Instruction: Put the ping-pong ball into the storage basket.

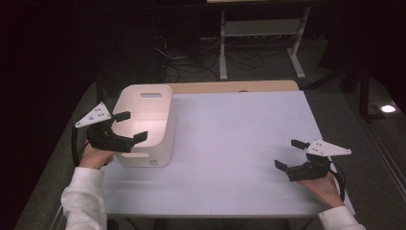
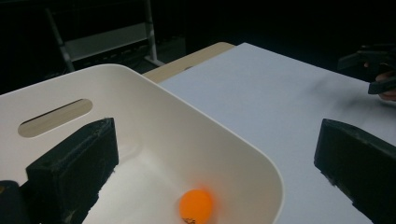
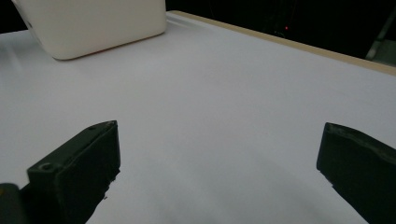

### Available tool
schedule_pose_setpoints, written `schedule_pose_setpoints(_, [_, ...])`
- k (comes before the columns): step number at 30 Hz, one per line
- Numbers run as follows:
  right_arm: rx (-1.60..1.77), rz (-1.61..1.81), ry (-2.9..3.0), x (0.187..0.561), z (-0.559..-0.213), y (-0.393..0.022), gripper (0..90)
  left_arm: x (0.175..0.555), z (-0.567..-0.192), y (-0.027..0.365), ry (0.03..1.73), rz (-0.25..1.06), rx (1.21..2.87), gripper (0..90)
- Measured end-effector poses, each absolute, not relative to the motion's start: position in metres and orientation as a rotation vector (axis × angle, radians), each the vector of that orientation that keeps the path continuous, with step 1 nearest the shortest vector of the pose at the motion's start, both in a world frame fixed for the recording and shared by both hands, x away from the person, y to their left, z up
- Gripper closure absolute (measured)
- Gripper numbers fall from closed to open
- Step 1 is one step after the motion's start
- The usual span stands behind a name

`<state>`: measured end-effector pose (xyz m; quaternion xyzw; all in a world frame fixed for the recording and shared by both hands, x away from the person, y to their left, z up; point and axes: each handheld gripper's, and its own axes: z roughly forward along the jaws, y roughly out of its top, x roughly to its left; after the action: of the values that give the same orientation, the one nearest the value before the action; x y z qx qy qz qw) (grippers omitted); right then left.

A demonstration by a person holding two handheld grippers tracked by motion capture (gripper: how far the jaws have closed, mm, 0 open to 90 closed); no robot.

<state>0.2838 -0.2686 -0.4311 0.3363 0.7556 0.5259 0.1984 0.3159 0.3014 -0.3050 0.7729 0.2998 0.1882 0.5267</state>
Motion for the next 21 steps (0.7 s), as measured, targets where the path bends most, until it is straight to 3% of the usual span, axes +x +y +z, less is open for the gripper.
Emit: schedule_pose_setpoints(21, [0.942,1.468,2.107,0.283,-0.431,-0.270,0.0,0.298,-0.320,0.292,0.676,0.507,1.802,0.0])
